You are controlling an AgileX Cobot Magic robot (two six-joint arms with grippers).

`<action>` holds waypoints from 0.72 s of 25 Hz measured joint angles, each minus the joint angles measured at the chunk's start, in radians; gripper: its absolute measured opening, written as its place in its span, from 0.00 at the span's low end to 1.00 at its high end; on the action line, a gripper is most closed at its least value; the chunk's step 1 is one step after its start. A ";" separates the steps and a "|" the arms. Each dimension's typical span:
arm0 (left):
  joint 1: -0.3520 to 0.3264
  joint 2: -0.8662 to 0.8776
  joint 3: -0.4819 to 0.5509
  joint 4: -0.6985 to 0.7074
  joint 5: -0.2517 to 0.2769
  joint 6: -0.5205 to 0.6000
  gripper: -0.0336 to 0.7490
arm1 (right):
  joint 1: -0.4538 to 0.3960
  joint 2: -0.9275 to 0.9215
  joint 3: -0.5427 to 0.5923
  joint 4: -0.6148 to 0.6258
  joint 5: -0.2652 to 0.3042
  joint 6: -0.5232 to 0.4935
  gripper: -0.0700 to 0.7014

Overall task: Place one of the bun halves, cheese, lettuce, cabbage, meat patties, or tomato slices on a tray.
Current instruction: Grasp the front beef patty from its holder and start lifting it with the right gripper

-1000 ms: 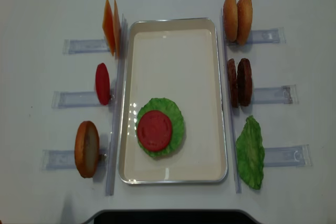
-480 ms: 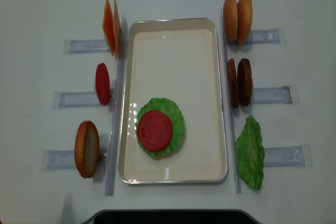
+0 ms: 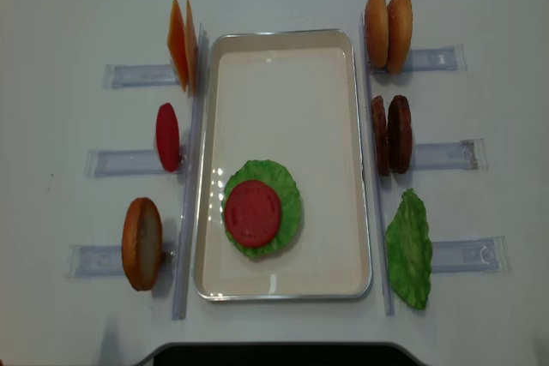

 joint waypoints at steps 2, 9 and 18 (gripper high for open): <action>0.000 0.000 0.000 0.000 -0.001 0.000 0.03 | 0.000 0.109 -0.068 0.000 0.008 0.007 0.44; 0.000 0.000 0.000 0.000 -0.001 0.001 0.03 | 0.000 0.573 -0.298 0.002 0.008 0.011 0.44; 0.000 0.000 0.000 -0.001 -0.001 0.001 0.03 | 0.000 0.908 -0.448 0.046 0.006 0.012 0.44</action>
